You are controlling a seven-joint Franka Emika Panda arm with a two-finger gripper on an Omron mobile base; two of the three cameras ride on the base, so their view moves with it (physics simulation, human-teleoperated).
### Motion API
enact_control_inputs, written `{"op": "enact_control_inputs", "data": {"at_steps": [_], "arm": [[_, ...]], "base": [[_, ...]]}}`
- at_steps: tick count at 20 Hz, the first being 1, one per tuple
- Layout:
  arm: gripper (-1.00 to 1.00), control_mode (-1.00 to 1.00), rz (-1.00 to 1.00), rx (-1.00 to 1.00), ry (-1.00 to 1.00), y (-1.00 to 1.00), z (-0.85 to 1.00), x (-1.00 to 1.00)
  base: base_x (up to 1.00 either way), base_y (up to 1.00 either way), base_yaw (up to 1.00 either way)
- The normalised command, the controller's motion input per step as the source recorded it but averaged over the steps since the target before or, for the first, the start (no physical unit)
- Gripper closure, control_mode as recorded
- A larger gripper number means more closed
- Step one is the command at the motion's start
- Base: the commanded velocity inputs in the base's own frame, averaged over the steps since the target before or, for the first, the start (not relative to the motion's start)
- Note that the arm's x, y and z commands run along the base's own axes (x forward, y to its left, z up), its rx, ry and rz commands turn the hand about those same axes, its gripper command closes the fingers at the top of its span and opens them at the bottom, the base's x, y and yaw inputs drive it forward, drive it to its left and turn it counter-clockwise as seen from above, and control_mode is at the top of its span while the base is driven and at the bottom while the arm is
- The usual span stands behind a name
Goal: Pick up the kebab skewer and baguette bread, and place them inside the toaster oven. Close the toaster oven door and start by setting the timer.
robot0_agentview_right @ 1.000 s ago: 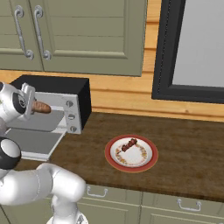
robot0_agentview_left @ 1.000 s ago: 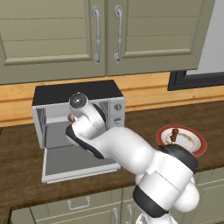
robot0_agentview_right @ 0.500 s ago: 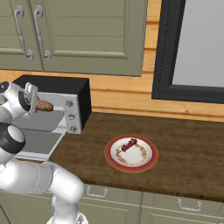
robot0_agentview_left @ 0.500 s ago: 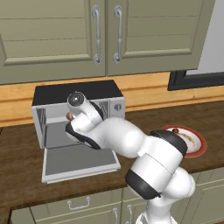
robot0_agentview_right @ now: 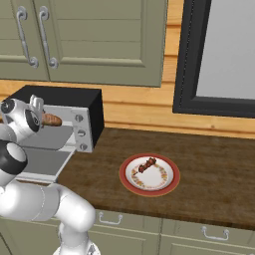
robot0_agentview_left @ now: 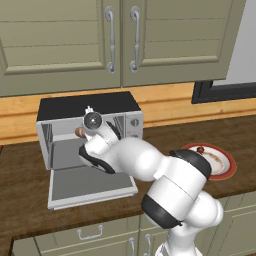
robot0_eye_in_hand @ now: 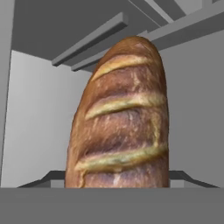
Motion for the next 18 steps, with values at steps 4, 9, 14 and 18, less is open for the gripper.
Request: {"op": "enact_control_inputs", "data": {"at_steps": [4,9,14,18], "arm": [[-1.00,-1.00,0.00,0.00,0.00,0.07,-0.01,0.09],[-1.00,-1.00,0.00,0.00,0.00,0.00,0.00,0.00],[-1.00,-1.00,0.00,0.00,0.00,0.00,0.00,0.03],[-1.00,-1.00,0.00,0.00,0.00,-0.02,0.13,-0.02]], "base": [[0.00,0.00,0.00],[0.00,0.00,0.00],[0.00,0.00,0.00],[0.00,0.00,0.00]]}}
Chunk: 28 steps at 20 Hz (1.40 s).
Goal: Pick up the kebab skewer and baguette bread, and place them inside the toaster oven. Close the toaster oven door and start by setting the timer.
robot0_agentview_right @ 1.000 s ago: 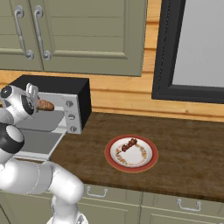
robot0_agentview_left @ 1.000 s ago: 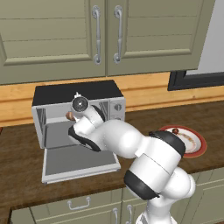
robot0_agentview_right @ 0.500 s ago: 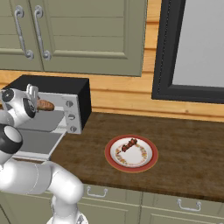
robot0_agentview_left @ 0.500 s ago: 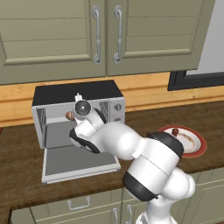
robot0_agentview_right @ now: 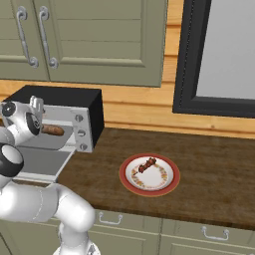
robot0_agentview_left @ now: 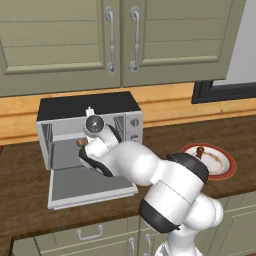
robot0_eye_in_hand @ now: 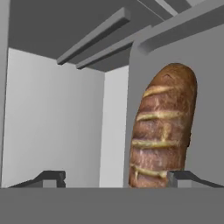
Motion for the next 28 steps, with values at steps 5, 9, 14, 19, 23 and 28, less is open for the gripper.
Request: {"op": "enact_control_inputs", "data": {"at_steps": [5,9,14,19,23,28], "arm": [[-1.00,-1.00,0.00,0.00,0.00,-0.20,0.66,-0.38],[-1.00,-1.00,0.01,0.00,0.08,-0.35,0.76,-0.68],[-1.00,-1.00,0.06,0.00,0.15,-0.70,0.39,-0.49],[-1.00,-1.00,0.19,-0.03,0.12,-0.99,0.09,-0.46],[-1.00,-1.00,0.29,-0.07,0.09,-1.00,0.00,-0.40],[-1.00,-1.00,0.37,-0.11,0.08,-1.00,-0.17,-0.24]], "base": [[0.00,0.00,0.00],[0.00,0.00,0.00],[0.00,0.00,0.00],[0.00,0.00,0.00],[0.00,0.00,0.00],[0.00,0.00,0.00]]}}
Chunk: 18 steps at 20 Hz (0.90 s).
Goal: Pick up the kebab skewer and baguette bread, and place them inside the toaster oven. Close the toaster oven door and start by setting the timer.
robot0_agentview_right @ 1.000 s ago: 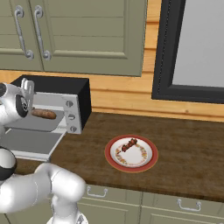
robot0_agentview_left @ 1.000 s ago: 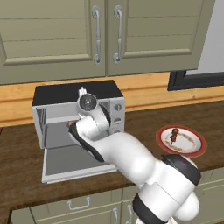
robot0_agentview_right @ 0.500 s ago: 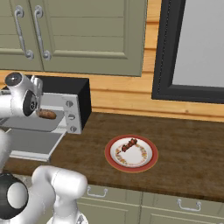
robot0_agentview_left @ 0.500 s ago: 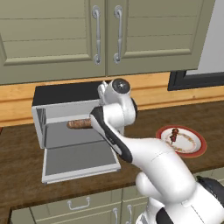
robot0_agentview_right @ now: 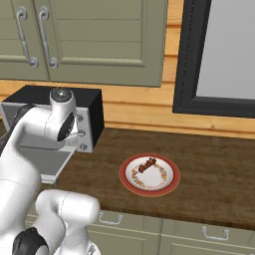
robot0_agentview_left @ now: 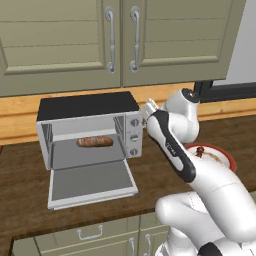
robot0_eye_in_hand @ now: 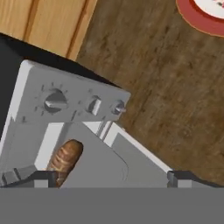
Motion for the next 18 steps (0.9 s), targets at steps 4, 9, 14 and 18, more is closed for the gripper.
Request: {"op": "enact_control_inputs", "data": {"at_steps": [4,9,14,18], "arm": [[-1.00,-1.00,0.41,-0.24,0.18,-0.88,-0.48,-0.19],[-1.00,-1.00,0.40,-0.39,0.30,-0.49,-0.79,-0.04],[-1.00,-1.00,0.35,-0.42,0.31,-0.35,-0.84,0.00],[-1.00,-1.00,0.24,-0.04,0.00,-0.93,-0.26,0.00]], "base": [[0.00,0.00,0.00],[0.00,0.00,0.00],[0.00,0.00,0.00],[0.00,0.00,0.00]]}}
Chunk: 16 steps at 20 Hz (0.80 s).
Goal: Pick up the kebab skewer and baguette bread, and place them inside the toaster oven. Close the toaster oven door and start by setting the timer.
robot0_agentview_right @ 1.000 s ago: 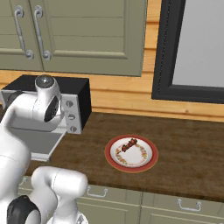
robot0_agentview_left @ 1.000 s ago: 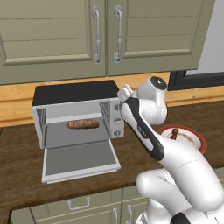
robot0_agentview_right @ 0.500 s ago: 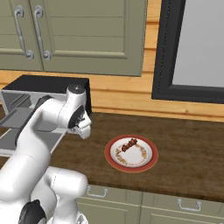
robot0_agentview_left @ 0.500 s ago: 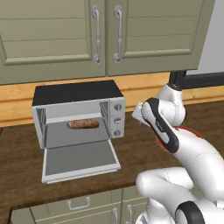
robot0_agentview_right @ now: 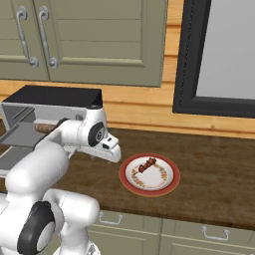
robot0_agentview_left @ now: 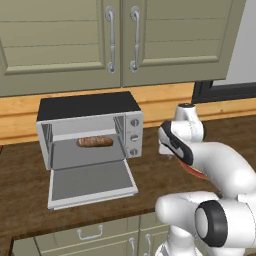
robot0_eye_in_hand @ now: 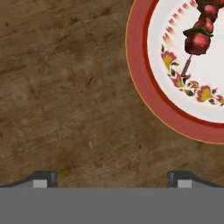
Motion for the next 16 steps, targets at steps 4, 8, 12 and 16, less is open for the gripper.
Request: {"op": "enact_control_inputs", "data": {"at_steps": [4,8,12,16], "arm": [[-1.00,-1.00,0.16,0.00,-0.06,-0.99,-0.04,0.01],[-1.00,-1.00,0.05,0.02,-0.09,-0.84,-0.12,0.24],[-1.00,-1.00,0.03,0.00,-0.10,-0.64,-0.10,0.33],[-1.00,-1.00,0.00,0.01,-0.10,-0.41,-0.08,0.45]], "base": [[0.00,0.00,0.00],[0.00,0.00,0.00],[0.00,0.00,0.00],[0.00,0.00,0.00]]}}
